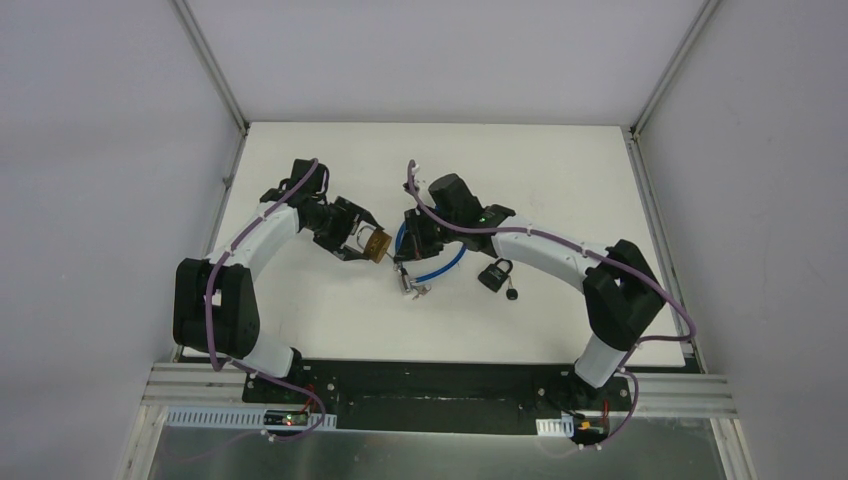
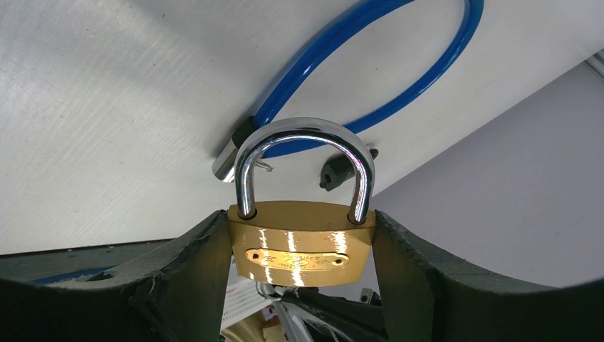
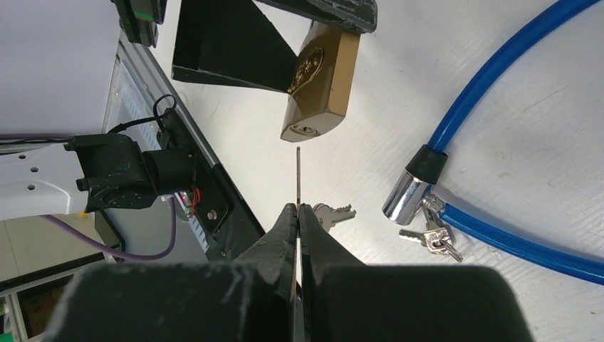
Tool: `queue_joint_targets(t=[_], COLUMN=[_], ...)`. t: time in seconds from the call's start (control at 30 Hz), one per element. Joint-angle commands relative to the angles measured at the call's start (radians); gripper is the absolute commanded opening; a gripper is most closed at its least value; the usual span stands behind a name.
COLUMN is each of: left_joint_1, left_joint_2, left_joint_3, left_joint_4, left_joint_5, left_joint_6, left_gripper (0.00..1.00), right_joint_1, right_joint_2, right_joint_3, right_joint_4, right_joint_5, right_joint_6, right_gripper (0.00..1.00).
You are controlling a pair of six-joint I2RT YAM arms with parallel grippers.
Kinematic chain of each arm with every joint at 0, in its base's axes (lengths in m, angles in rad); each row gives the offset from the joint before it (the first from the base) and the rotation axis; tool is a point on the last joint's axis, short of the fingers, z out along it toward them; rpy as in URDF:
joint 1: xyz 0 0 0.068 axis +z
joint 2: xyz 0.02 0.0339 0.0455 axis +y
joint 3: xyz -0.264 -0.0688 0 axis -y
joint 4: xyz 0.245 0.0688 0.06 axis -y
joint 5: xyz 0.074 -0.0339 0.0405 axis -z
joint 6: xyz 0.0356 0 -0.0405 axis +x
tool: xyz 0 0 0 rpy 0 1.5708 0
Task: Unlock with the key
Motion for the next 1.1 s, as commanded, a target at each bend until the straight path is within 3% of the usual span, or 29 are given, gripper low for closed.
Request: queue_joint_targets(t=[0.0, 1.07], left_joint_1=[0.009, 0.008], left_joint_2=[-0.055, -0.073], left_joint_3=[0.006, -0.001], left_joint_4=[0.031, 0.032], left_joint_5=[0.047, 0.047], left_joint_6=[-0.048, -0.062], left_gripper=[0.2, 0.2], right_joint_1=[-0.002, -0.017], right_joint_2=[0.0, 0.055], right_joint_3=[0.056, 0.081], right_joint_4=[0.033, 0.03], right_joint_5=[-0.003, -0.054], right_joint_6=[0.003, 0.013], right_gripper=[0.0, 0.0])
